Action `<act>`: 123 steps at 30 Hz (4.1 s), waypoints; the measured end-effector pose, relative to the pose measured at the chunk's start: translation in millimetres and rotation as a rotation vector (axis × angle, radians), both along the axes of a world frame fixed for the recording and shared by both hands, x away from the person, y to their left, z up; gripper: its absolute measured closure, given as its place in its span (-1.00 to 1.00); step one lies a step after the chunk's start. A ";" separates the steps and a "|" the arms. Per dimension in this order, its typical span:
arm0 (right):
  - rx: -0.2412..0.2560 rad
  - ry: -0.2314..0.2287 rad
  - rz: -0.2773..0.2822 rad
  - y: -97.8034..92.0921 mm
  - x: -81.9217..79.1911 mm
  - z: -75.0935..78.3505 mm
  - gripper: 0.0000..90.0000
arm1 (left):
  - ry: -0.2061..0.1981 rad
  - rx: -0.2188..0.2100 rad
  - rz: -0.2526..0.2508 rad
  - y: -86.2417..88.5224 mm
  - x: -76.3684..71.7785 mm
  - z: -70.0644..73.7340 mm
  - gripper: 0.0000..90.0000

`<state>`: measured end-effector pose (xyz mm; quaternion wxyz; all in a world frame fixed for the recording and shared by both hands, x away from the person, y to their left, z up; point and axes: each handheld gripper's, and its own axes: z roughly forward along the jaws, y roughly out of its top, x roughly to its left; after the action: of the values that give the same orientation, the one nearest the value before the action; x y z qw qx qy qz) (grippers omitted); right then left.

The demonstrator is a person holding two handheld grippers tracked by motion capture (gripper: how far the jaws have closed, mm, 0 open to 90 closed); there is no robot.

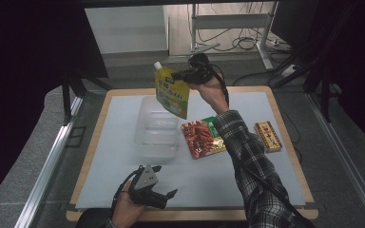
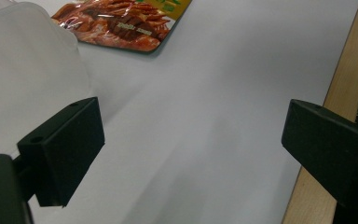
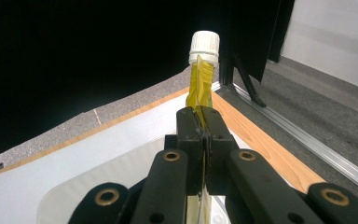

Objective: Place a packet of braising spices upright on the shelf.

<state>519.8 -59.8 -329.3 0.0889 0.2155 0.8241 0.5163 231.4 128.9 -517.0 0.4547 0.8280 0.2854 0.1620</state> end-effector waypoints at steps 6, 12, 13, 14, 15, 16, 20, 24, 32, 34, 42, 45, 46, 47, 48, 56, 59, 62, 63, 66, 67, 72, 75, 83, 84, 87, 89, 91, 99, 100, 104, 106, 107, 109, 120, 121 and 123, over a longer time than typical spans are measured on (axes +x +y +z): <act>0.008 0.007 0.000 10.6 7.7 -3.2 0.94 | 0.003 -0.002 -0.005 -0.5 0.0 -0.4 -0.88; 0.013 0.008 0.002 22.7 13.9 -7.1 0.94 | 0.005 -0.009 -0.009 -0.5 0.0 -0.3 -0.88; 0.013 0.008 0.002 22.7 13.9 -7.1 0.94 | 0.005 -0.009 -0.009 -0.5 0.0 -0.3 -0.88; 0.014 0.007 0.006 26.7 14.8 -9.0 0.94 | 0.007 -0.010 -0.010 -0.8 0.0 -0.3 -0.88; 0.012 0.003 0.008 28.3 15.0 -9.7 0.94 | 0.007 -0.009 -0.011 -1.0 -0.1 -0.3 -0.88; 0.013 0.001 0.008 30.6 15.3 -10.6 0.94 | 0.006 -0.009 -0.011 -1.1 -0.2 -0.4 -0.88; 0.005 0.003 0.017 37.8 16.8 -15.0 0.94 | 0.005 -0.009 -0.013 -1.1 -0.5 -0.2 -0.88; -0.016 0.005 0.022 42.0 18.5 -21.3 0.94 | 0.007 -0.006 -0.013 -1.3 -0.4 -0.3 -0.88; -0.040 0.024 0.024 45.4 22.9 -36.5 0.93 | 0.009 0.002 -0.016 -2.1 -0.3 -0.9 -0.88; -0.046 0.028 0.022 46.7 23.6 -40.2 0.93 | 0.010 0.004 -0.016 -2.3 -0.3 -1.0 -0.88; -0.025 0.030 0.028 46.6 24.1 -46.4 0.93 | 0.011 0.008 -0.019 -3.0 -0.4 -1.3 -0.88; -0.010 0.031 0.032 47.4 23.2 -48.7 0.93 | 0.013 0.009 -0.021 -3.7 -0.4 -1.7 -0.88; -0.012 0.028 0.031 48.1 22.8 -49.2 0.93 | 0.013 0.011 -0.022 -3.8 -0.5 -1.8 -0.88; -0.045 0.020 0.029 49.8 22.7 -50.2 0.93 | 0.013 0.012 -0.022 -3.8 -0.5 -1.8 -0.88; -0.064 0.008 0.024 51.3 21.7 -52.1 0.93 | 0.013 0.012 -0.022 -3.7 -0.5 -1.9 -0.88; -0.020 0.026 0.003 47.6 23.9 -57.8 0.93 | 0.016 0.016 -0.024 -4.4 -0.3 -2.4 -0.88; -0.017 0.032 0.011 47.6 23.5 -57.7 0.93 | 0.016 0.020 -0.025 -4.8 -0.4 -2.6 -0.88; -0.027 0.018 0.010 49.3 21.4 -56.7 0.91 | 0.016 0.022 -0.027 -5.2 -0.4 -2.7 -0.88; -0.037 0.012 0.004 49.7 20.7 -56.1 0.90 | 0.016 0.023 -0.027 -5.3 -0.5 -2.8 -0.88; -0.055 0.002 -0.011 50.6 19.8 -55.4 0.80 | 0.016 0.023 -0.027 -5.3 -0.3 -2.9 -0.88; -0.070 -0.012 -0.021 51.0 18.9 -55.1 0.69 | 0.016 0.023 -0.026 -5.3 -0.2 -3.0 -0.88; -0.071 -0.027 -0.053 45.8 16.7 -50.3 0.39 | 0.019 0.032 -0.027 -5.7 0.4 -3.7 -0.88; -0.083 -0.014 -0.062 41.7 14.2 -47.2 0.14 | 0.020 0.038 -0.029 -6.7 0.3 -4.3 -0.88; -0.133 -0.030 -0.068 38.6 7.9 -48.1 -0.20 | 0.025 0.037 -0.029 -7.0 0.8 -4.9 -0.88; -0.136 -0.029 -0.071 37.7 7.8 -48.2 -0.23 | 0.025 0.037 -0.029 -7.0 0.8 -5.0 -0.88; -0.135 -0.027 -0.074 36.0 7.6 -48.4 -0.30 | 0.025 0.038 -0.030 -6.9 0.9 -5.1 -0.88; -0.137 -0.030 -0.082 31.9 7.9 -49.4 -0.37 | 0.026 0.038 -0.030 -7.0 0.9 -5.2 -0.88; -0.139 -0.024 -0.087 28.7 8.2 -50.4 -0.39 | 0.027 0.039 -0.030 -7.1 1.1 -5.4 -0.88; -0.126 -0.005 -0.084 16.9 4.5 -51.9 -0.48 | 0.029 0.040 -0.029 -7.4 1.3 -5.8 -0.88; -0.125 -0.003 -0.085 16.1 3.8 -52.0 -0.49 | 0.029 0.039 -0.029 -7.5 1.3 -5.9 -0.88; -0.126 -0.001 -0.075 11.3 -0.1 -52.5 -0.55 | 0.031 0.039 -0.029 -7.6 1.4 -6.1 -0.88; -0.128 -0.002 -0.070 8.9 -2.4 -52.8 -0.60 | 0.032 0.039 -0.029 -7.5 1.6 -6.3 -0.88; -0.128 -0.002 -0.070 8.9 -2.4 -52.8 -0.60 | 0.032 0.039 -0.029 -7.5 1.6 -6.3 -0.88; -0.135 -0.007 -0.065 6.6 -5.2 -52.9 -0.64 | 0.033 0.038 -0.028 -7.5 1.6 -6.4 -0.88; -0.153 0.005 -0.033 -8.6 -20.4 -61.0 -0.78 | 0.034 0.033 -0.026 -8.5 1.6 -7.1 -0.89; -0.153 0.005 -0.033 -8.6 -20.4 -61.0 -0.78 | 0.034 0.033 -0.026 -8.5 1.6 -7.1 -0.89; -0.153 0.009 -0.023 -12.3 -25.5 -63.6 -0.81 | 0.030 0.032 -0.026 -8.4 1.5 -6.8 -0.89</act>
<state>494.3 -72.1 -393.0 0.1071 0.2200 0.8589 0.4499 232.9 120.5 -523.8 0.4393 0.8410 0.2790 0.1481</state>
